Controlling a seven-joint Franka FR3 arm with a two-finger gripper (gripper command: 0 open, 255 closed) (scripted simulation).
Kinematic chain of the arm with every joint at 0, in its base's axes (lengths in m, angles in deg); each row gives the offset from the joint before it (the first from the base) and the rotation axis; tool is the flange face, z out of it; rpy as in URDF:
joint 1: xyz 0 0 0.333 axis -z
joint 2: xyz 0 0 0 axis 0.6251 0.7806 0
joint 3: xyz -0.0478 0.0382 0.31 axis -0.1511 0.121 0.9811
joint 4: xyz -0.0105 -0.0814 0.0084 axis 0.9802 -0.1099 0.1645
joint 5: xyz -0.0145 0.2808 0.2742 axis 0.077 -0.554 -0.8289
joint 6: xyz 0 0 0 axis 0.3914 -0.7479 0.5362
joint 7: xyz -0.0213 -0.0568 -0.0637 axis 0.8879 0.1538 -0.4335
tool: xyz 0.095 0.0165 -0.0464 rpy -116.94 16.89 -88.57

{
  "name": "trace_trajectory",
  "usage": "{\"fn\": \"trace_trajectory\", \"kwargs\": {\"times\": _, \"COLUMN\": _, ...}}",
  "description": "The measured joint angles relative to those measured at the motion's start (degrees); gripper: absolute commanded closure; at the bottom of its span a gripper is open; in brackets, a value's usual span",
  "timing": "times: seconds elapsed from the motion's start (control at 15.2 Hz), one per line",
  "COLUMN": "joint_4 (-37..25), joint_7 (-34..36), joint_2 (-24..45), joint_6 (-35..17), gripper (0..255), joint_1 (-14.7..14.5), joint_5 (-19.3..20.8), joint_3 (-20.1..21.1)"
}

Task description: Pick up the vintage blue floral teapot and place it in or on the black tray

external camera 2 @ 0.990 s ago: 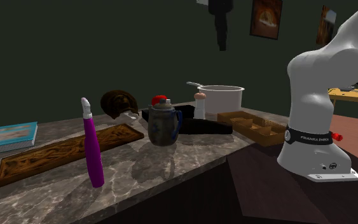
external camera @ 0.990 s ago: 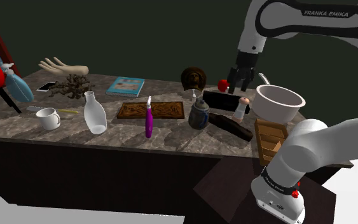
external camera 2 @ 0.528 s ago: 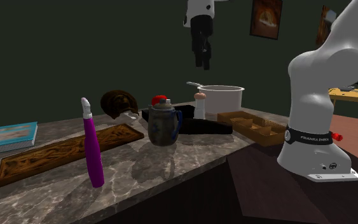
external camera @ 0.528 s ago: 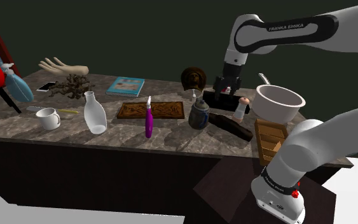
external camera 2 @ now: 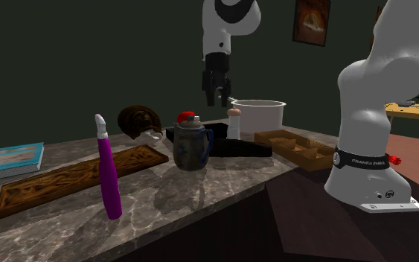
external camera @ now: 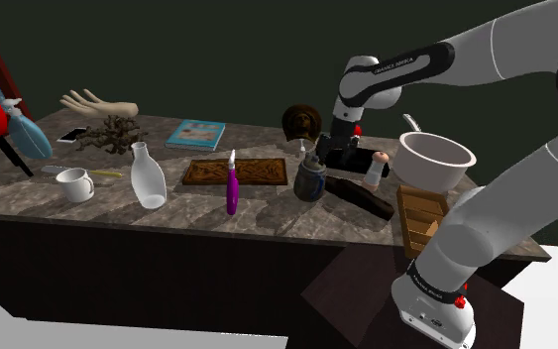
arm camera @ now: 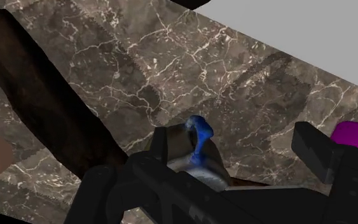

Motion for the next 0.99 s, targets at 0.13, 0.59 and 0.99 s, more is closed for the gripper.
{"fn": "trace_trajectory", "kwargs": {"times": 0.13, "joint_4": -1.3, "joint_7": -0.1, "joint_2": 4.0, "joint_6": -2.6, "gripper": 0, "joint_1": 0.2, "joint_5": -1.1, "joint_3": -0.6}}
{"fn": "trace_trajectory", "kwargs": {"times": 0.59, "joint_4": -3.8, "joint_7": -1.5, "joint_2": 14.7, "joint_6": -10.5, "gripper": 0, "joint_1": 0.4, "joint_5": -5.1, "joint_3": -1.9}}
{"fn": "trace_trajectory", "kwargs": {"times": 0.99, "joint_4": -2.4, "joint_7": -2.4, "joint_2": 17.3, "joint_6": -14.5, "gripper": 0, "joint_1": 0.0, "joint_5": -6.7, "joint_3": -1.5}}
